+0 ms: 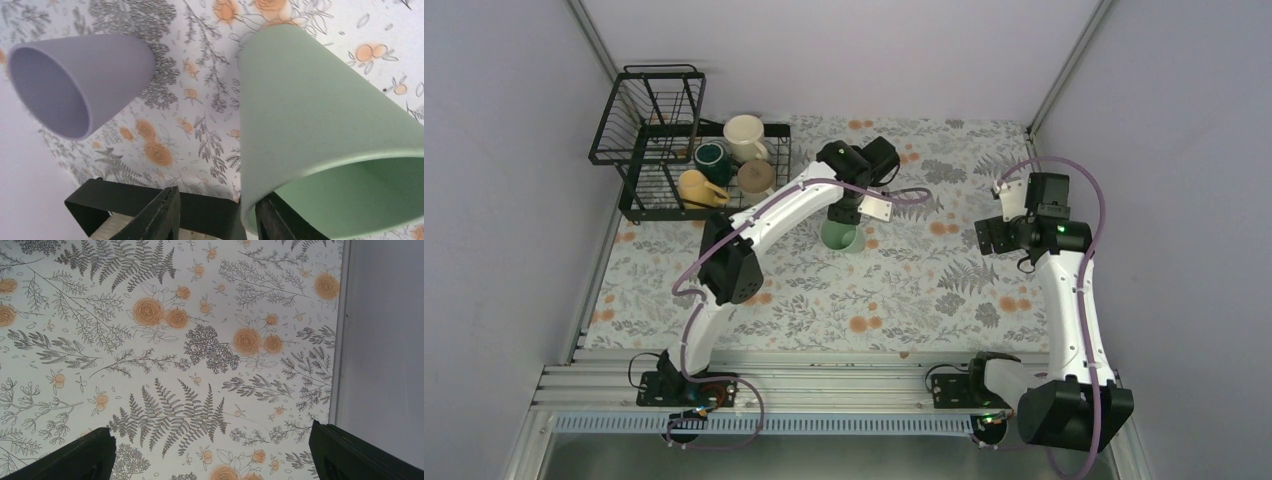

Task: Unload the cups from the dish rack

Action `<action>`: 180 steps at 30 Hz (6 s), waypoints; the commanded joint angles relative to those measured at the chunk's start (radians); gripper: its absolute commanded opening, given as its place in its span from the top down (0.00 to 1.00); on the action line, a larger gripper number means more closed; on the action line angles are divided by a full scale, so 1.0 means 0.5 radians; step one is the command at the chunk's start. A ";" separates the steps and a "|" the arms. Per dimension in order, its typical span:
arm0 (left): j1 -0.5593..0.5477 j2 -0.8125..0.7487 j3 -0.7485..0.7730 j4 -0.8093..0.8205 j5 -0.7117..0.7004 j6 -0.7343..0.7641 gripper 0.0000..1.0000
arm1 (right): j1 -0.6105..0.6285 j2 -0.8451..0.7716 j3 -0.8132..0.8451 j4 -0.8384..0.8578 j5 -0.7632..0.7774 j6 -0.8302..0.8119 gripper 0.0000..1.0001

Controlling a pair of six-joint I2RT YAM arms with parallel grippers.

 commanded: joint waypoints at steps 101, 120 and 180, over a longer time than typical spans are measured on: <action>1.265 -0.665 -1.441 1.190 1.377 2.029 0.41 | 0.111 0.194 0.194 0.015 -0.861 -0.584 0.10; 1.257 -0.317 -1.106 0.839 1.237 2.185 0.64 | 0.114 0.210 0.156 0.056 -0.861 -0.586 0.09; 1.253 -0.363 0.094 0.532 1.893 1.159 0.98 | 0.220 0.711 0.622 0.466 -1.938 -0.348 0.02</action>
